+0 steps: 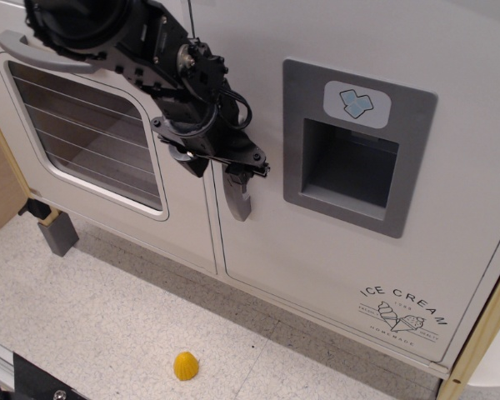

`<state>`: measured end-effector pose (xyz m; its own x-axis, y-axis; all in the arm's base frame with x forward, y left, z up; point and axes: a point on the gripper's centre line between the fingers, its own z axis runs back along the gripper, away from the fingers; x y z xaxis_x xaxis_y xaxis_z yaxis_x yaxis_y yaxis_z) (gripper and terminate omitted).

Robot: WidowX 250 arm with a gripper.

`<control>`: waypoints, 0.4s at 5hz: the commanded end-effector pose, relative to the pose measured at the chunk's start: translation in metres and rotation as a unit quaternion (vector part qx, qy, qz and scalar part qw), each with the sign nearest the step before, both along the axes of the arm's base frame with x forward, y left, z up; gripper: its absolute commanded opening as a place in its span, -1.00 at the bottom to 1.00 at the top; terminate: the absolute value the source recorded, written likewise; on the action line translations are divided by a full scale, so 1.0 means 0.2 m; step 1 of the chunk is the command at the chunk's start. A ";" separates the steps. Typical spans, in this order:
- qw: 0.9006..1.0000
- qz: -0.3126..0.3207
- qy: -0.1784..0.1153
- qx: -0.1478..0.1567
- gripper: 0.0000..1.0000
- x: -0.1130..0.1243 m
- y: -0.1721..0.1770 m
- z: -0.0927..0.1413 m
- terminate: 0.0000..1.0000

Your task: Open fridge

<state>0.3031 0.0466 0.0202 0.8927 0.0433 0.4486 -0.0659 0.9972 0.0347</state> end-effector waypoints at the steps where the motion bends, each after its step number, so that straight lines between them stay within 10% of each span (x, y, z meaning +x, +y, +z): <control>1: 1.000 0.002 -0.026 0.010 -1.00 0.09 0.02 0.05 -1.00; 2: 1.000 0.001 -0.028 0.011 -1.00 0.06 0.03 0.05 -1.00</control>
